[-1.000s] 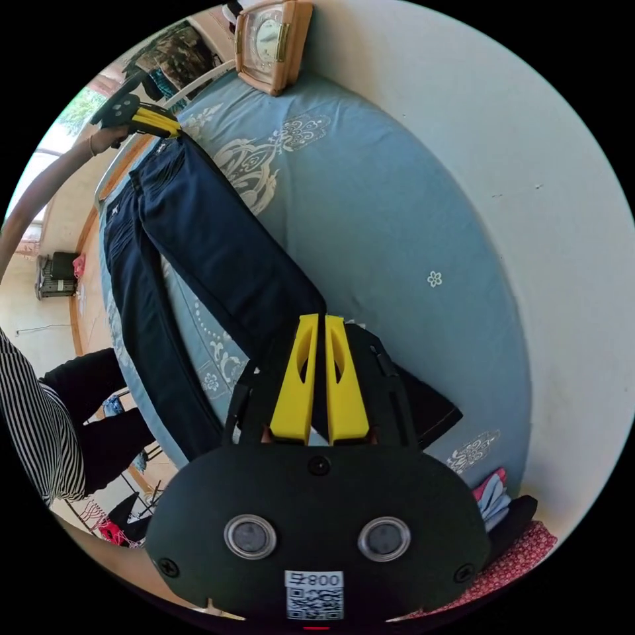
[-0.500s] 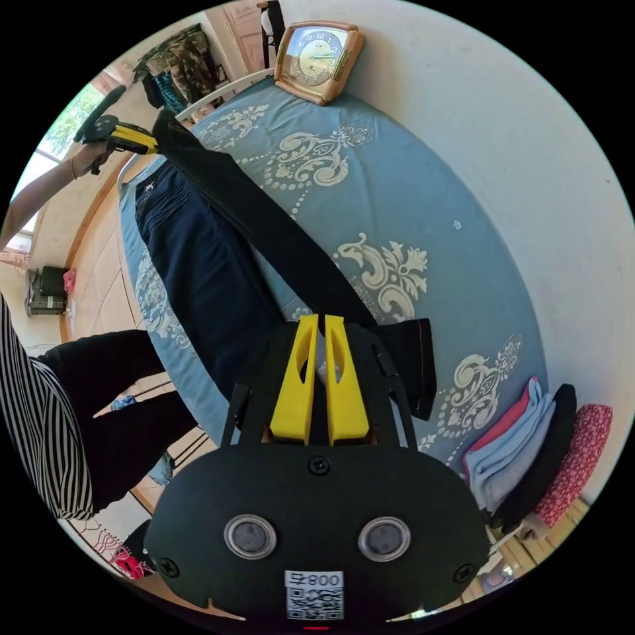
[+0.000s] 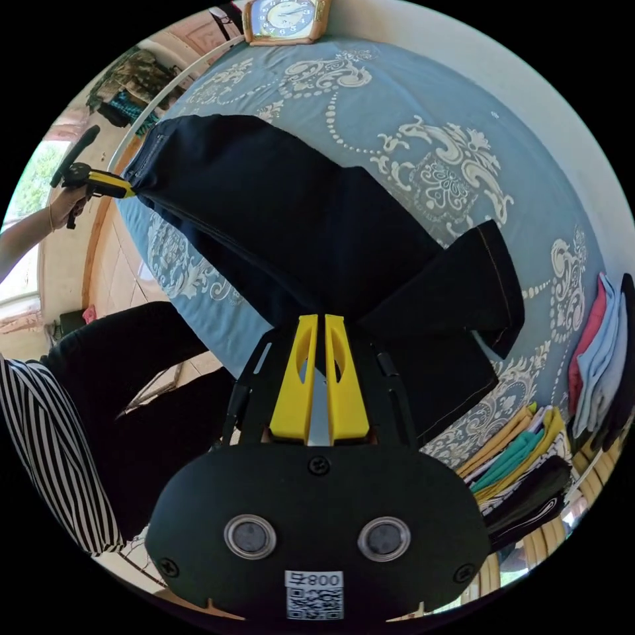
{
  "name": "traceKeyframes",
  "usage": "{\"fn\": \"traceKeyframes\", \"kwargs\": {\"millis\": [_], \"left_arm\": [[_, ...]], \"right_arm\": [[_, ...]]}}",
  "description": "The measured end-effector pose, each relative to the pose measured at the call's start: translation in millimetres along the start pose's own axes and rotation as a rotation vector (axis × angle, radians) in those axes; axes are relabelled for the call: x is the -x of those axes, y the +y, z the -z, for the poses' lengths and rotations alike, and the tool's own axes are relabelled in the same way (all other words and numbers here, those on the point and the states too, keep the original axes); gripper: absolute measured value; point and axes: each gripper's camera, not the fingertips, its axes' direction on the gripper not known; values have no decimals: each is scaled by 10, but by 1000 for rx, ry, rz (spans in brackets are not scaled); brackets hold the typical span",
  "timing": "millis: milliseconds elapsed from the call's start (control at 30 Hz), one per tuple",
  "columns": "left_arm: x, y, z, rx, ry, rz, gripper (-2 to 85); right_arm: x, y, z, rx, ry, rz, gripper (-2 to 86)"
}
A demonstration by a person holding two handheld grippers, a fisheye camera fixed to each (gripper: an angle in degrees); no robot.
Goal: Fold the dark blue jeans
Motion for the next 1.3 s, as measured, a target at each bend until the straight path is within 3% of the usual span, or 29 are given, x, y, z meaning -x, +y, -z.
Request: {"fn": "traceKeyframes", "kwargs": {"millis": [500,700,900,1067,1200,1300], "left_arm": [[1131,-1003,-1034,223,-84,-5,16],[1561,-1275,-1216,253,-134,-8,20],[1693,-1650,-1216,127,-16,-88,43],[1234,-2573,-1313,-55,175,-455,85],[987,-3250,-1469,-170,259,-633,106],[941,-3735,-1652,-208,286,-683,117]], "right_arm": [[-824,633,-961,-19,-105,-155,34],[-1230,931,-1147,-117,-183,-250,42],[-1723,1321,-1239,-259,-405,-423,49],[-2334,1862,-1172,-463,-639,-626,52],[-2802,2209,-1079,-522,-546,-710,65],[-3172,2298,-1022,-475,-351,-720,71]]}}
